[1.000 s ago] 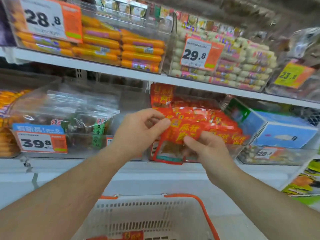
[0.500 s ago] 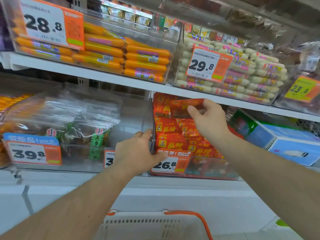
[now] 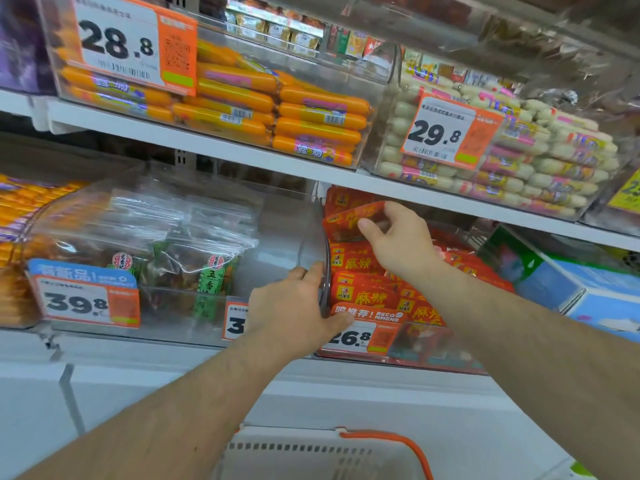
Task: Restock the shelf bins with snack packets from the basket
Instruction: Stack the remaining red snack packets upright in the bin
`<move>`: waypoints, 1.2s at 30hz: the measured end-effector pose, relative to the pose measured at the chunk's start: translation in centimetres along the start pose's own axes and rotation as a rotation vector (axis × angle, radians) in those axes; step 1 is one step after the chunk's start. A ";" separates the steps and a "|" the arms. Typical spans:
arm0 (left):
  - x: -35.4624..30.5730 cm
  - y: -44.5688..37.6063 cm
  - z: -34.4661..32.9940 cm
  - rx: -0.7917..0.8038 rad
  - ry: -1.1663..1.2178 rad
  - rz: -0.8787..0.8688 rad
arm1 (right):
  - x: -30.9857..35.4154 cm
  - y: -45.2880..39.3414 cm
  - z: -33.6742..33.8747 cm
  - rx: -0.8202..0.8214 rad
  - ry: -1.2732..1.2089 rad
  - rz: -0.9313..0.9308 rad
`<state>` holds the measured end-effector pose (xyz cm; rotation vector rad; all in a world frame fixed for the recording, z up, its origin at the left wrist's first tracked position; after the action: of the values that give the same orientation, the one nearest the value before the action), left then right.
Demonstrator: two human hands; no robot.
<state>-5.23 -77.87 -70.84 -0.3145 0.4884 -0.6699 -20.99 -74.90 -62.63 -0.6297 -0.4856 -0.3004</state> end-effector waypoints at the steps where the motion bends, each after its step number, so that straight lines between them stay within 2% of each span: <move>1: 0.0 0.0 -0.1 0.002 -0.004 -0.001 | -0.1 -0.3 -0.3 0.009 0.010 -0.009; 9: 0.0 0.0 -0.1 -0.009 -0.003 -0.010 | -4.4 -1.9 -2.6 0.023 -0.173 -0.327; 14: -0.1 0.0 -0.1 -0.008 0.003 -0.006 | -5.3 -2.1 -3.1 -0.001 -0.137 -0.442; 20: 0.0 0.0 -0.1 -0.001 -0.003 -0.004 | -4.9 -2.2 -3.1 0.042 0.036 -0.439; 28: -0.3 0.0 -0.3 0.048 0.008 -0.008 | -5.0 -1.9 -3.7 0.077 -0.016 -0.432; 31: -0.2 -0.1 -0.2 0.098 0.106 0.000 | -5.2 -1.6 -3.5 0.077 -0.024 -0.457; 33: -0.1 0.0 1.3 0.029 0.185 0.006 | -5.0 -1.3 -2.5 0.034 0.104 -0.445; 34: -0.4 0.4 2.6 -0.075 0.185 -0.042 | -4.3 -1.0 -1.7 -0.022 0.190 -0.391; 36: -1.8 1.9 5.3 -0.309 0.178 -0.232 | -1.1 0.5 -0.3 -0.178 0.219 -0.156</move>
<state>-2.72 -74.62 -66.64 -0.6133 0.7349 -0.8530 -21.57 -74.56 -63.70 -0.7239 -0.2995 -0.5592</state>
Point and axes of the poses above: each hand's wrist, its own y-axis away from the middle knuckle, its own z-axis out of the back of the hand, x = y × z, the point moved 10 cm from there along -y, towards the middle knuckle, and after that the axes turned 3 degrees about z, right-handed, at the moved point
